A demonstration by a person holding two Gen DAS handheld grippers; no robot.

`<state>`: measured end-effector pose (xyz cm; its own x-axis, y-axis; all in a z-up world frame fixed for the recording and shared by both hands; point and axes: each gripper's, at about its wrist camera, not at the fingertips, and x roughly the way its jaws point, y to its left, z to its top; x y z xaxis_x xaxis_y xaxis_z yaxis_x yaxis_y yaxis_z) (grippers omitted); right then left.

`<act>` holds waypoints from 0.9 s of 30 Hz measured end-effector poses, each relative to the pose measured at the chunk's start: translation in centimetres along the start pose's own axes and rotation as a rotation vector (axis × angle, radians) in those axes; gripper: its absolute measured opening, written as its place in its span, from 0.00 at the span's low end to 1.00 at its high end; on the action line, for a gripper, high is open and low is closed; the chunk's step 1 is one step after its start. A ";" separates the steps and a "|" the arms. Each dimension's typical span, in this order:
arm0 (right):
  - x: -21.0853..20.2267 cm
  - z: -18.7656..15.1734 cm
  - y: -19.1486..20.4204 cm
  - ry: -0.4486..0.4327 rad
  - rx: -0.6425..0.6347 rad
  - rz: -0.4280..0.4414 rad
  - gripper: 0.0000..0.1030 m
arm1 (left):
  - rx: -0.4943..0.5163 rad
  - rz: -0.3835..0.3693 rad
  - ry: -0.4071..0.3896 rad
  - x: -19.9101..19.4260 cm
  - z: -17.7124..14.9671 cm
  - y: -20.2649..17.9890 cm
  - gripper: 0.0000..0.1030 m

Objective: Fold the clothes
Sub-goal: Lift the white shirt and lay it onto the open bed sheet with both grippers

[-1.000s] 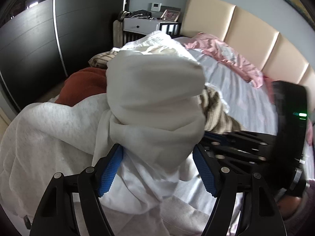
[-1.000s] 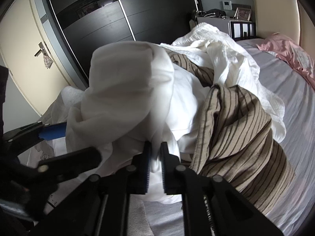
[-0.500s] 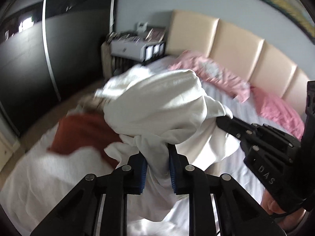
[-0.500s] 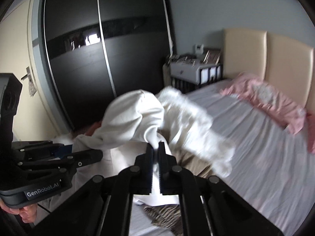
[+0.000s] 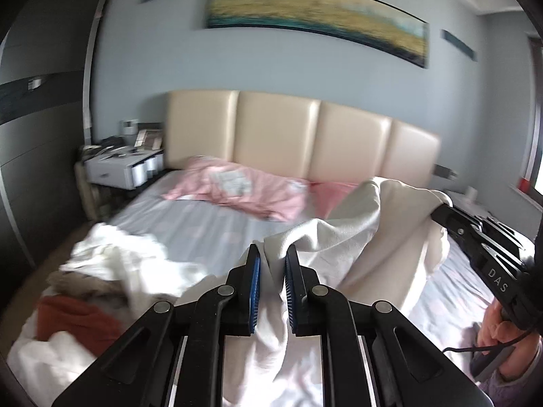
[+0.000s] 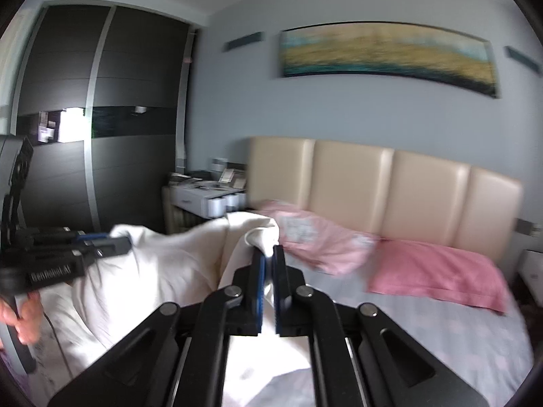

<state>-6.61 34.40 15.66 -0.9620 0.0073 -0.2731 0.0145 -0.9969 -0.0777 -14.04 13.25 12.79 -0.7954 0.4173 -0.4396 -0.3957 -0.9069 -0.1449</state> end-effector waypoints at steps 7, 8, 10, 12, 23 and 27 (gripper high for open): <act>-2.4 -8.3 -11.6 0.219 0.114 -0.231 0.04 | 0.074 -0.102 0.142 7.5 -3.3 -10.9 0.14; -1.8 -10.3 -13.4 0.267 0.141 -0.246 0.04 | 0.083 -0.114 0.172 8.8 -4.1 -12.3 0.14; -0.1 -14.1 -16.2 0.354 0.180 -0.286 0.04 | 0.113 -0.132 0.235 11.7 -6.2 -14.7 0.14; 1.3 -17.9 -18.6 0.433 0.215 -0.332 0.04 | 0.150 -0.139 0.292 14.1 -8.2 -16.2 0.14; 2.1 -27.3 -26.0 0.633 0.348 -0.220 0.32 | 0.295 -0.127 0.544 21.0 -16.6 -20.0 0.19; 0.3 -28.6 -25.0 0.693 0.360 -0.142 0.53 | 0.339 -0.175 0.613 20.5 -19.0 -20.0 0.36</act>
<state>0.51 61.61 -9.93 -0.5572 0.0658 -0.8278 -0.2991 -0.9459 0.1261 -13.71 38.86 -10.13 -0.3456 0.3565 -0.8680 -0.6937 -0.7200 -0.0196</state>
